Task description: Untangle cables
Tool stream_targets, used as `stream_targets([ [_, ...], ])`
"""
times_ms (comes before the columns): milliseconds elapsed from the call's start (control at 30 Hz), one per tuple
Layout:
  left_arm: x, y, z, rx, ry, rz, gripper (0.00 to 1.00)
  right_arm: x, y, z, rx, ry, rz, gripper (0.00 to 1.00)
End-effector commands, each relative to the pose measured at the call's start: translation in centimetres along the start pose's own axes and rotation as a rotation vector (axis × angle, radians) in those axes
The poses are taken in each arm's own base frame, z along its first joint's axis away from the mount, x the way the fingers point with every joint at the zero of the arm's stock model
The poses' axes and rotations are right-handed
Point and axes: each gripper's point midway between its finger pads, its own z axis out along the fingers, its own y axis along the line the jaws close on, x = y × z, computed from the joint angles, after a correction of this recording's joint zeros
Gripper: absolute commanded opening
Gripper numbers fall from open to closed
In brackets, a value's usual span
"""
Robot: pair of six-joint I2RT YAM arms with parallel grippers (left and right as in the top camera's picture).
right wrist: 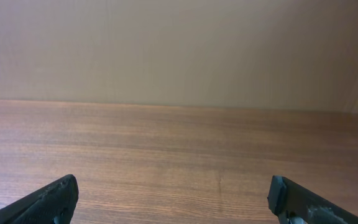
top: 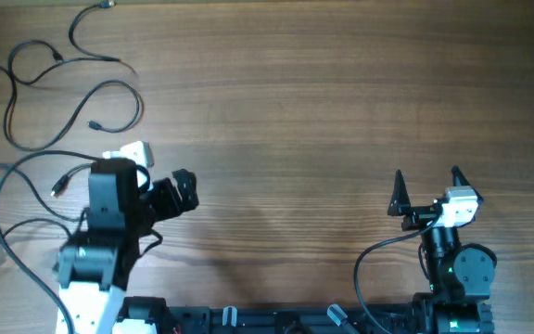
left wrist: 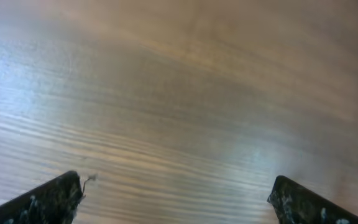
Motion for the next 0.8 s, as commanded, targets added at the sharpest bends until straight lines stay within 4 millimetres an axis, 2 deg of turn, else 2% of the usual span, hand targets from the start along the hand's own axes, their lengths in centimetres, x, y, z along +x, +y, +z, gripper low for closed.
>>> stream_targets([
  [0, 1.3, -0.3, 0.4, 0.084, -0.103, 0.148, 1.0, -0.2, -0.2, 0.0, 0.011, -0.009, -0.002, 1.0],
  [100, 1.6, -0.2, 0.4, 0.114, -0.204, 0.165, 1.0, -0.2, -0.2, 0.0, 0.011, -0.009, -0.003, 1.0],
  [300, 1.2, -0.8, -2.5, 0.189, -0.44, 0.204, 1.0, -0.2, -0.2, 0.0, 0.011, -0.009, -0.002, 1.0],
  [400, 1.5, -0.4, -2.4, 0.192, -0.489, 0.21, 1.0, -0.2, -0.2, 0.0, 0.011, -0.009, -0.002, 1.0],
  [500, 0.9, -0.2, -2.7, 0.206, -0.575, 0.214, 1.0, -0.2, -0.2, 0.0, 0.011, -0.009, -0.002, 1.0],
  [633, -0.1, -1.9, -3.5, 0.271, -0.693, 0.337, 1.0, -0.2, -0.2, 0.0, 0.011, -0.009, -0.002, 1.0],
  [767, -0.3, -1.9, -3.2, 0.278, -0.724, 0.342, 1.0, -0.2, -0.2, 0.0, 0.011, -0.009, -0.003, 1.0],
])
